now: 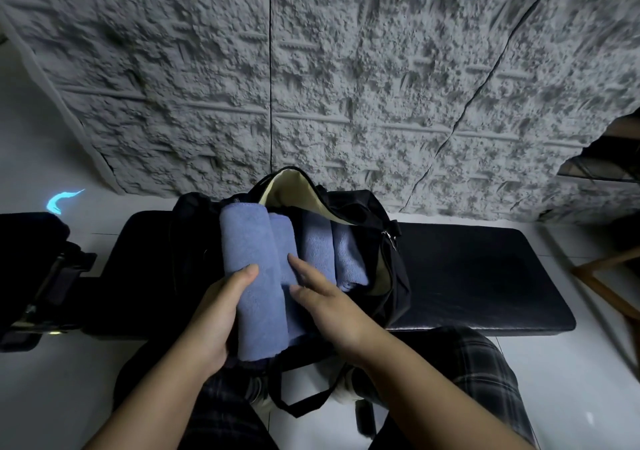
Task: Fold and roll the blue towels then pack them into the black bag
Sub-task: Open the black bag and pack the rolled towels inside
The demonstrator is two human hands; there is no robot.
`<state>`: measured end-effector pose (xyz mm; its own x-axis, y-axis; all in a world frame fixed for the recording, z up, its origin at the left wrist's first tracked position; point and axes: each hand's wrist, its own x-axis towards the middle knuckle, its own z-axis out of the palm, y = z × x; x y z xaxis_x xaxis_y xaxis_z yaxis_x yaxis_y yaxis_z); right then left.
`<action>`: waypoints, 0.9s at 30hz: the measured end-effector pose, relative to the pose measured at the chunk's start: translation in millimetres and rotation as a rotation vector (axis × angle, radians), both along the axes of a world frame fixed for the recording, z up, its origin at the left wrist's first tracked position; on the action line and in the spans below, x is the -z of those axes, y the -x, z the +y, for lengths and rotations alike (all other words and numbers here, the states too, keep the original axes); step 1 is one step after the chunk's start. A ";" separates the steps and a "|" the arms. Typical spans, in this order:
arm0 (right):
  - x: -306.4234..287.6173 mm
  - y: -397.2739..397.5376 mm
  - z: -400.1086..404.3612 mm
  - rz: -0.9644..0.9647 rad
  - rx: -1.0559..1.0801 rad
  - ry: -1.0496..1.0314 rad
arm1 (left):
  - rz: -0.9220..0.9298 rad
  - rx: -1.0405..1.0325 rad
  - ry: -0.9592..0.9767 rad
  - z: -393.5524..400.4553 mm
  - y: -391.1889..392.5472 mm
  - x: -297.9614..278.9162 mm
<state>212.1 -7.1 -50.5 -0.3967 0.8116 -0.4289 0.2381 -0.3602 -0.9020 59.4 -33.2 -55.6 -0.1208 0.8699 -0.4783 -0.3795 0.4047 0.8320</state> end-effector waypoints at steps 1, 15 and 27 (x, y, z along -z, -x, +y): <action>3.4 1.4 -0.3 0.023 0.020 0.042 | 0.041 0.015 0.037 2.1 2.0 0.8; 11.9 -9.3 -0.9 0.188 0.274 0.349 | -0.022 0.073 0.242 20.7 4.5 11.2; -5.1 16.8 15.7 0.263 0.415 0.404 | 0.125 0.066 0.311 78.0 9.8 1.7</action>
<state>195.3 8.6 -45.4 -0.2179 0.7150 -0.6643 -0.2054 -0.6990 -0.6849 49.7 44.8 -57.4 -0.1436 0.6927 -0.7068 -0.2464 0.6667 0.7034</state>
